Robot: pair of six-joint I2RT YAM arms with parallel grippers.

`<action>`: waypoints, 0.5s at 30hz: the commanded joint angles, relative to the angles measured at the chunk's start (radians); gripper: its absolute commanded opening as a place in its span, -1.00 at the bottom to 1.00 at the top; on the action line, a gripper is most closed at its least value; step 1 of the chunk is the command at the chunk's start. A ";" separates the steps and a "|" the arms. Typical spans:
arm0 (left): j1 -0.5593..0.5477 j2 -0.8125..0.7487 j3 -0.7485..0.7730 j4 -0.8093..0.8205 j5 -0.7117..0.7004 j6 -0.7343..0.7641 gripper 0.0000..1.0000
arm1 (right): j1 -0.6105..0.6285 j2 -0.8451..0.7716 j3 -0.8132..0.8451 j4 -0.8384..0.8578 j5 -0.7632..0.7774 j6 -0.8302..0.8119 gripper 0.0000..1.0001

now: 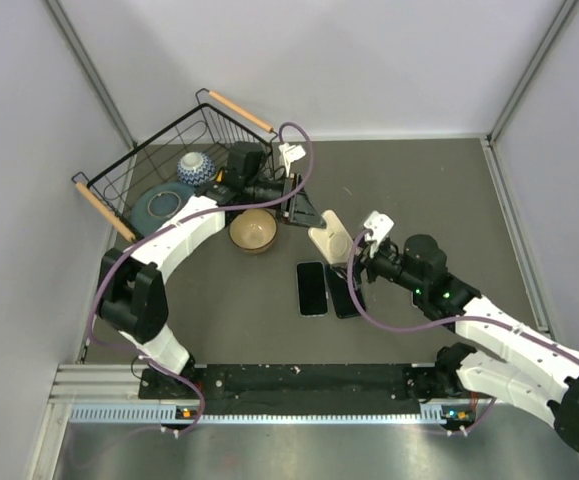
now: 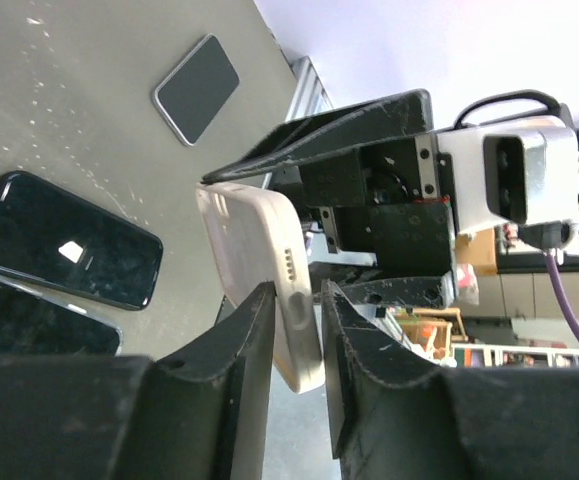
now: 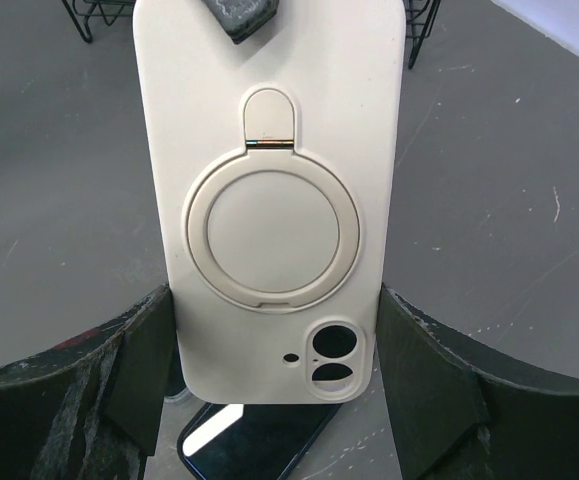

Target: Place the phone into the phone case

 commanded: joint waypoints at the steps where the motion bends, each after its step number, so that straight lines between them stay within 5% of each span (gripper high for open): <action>1: 0.002 -0.019 -0.029 0.122 0.115 -0.033 -0.72 | 0.017 0.013 0.012 0.080 -0.022 -0.002 -0.10; 3: 0.002 -0.024 -0.042 0.134 0.132 -0.039 -1.00 | 0.017 0.021 0.011 0.083 -0.024 0.007 -0.09; 6: 0.002 -0.044 -0.068 0.135 0.118 -0.030 -1.00 | 0.013 0.030 0.023 0.062 -0.024 0.038 0.16; 9: 0.004 -0.079 -0.072 0.032 0.014 0.075 -1.00 | 0.016 0.020 0.029 0.028 -0.048 0.108 0.63; 10: 0.001 -0.102 -0.045 -0.040 -0.043 0.125 -1.00 | 0.017 0.015 0.029 0.020 -0.052 0.127 0.94; 11: -0.001 -0.114 -0.025 -0.172 -0.109 0.236 -1.00 | 0.019 0.009 0.029 -0.007 -0.047 0.162 0.97; 15: -0.005 -0.220 -0.028 -0.248 -0.357 0.350 -1.00 | 0.016 -0.033 0.008 -0.043 0.005 0.222 0.98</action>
